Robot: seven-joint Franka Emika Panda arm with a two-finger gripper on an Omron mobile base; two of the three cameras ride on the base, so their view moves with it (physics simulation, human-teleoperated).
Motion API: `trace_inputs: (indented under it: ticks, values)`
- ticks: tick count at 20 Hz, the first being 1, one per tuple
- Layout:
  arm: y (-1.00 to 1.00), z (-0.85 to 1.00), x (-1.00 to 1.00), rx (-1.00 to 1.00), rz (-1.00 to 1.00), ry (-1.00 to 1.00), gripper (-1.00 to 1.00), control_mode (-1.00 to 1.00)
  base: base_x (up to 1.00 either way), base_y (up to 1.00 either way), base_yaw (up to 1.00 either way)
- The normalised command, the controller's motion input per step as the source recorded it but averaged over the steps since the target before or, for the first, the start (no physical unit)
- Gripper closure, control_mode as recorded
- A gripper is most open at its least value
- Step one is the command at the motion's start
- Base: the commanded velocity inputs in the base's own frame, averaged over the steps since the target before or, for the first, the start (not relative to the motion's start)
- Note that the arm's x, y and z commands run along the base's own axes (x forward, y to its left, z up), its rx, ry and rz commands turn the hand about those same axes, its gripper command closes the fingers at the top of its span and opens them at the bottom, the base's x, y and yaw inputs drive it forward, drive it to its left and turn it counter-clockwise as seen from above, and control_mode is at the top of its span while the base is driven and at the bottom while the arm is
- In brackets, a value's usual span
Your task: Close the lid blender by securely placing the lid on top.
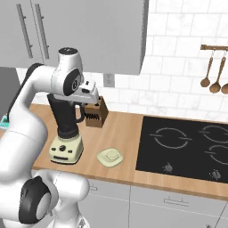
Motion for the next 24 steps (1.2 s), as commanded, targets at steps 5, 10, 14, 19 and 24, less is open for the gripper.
trace_inputs:
  ticks: [5,10,14,19,24]
  values:
    - [-0.05,-0.06,-0.06,0.0,0.0,0.0,-1.0,-1.0,0.0,0.0,0.0]
    - [-0.74,-0.3,-0.54,0.1,-0.04,-0.03,-1.0,-1.0,0.0,0.0,0.0]
    - [-0.75,-0.28,-0.5,0.14,-0.09,0.0,-1.0,-1.0,0.0,0.0,0.0]
    - [-0.32,-0.32,-0.18,0.09,-0.08,0.0,-1.0,-1.0,0.0,0.0,0.0]
    - [-0.2,-0.47,-0.01,0.06,-0.09,0.04,-1.0,-1.0,0.0,0.0,0.0]
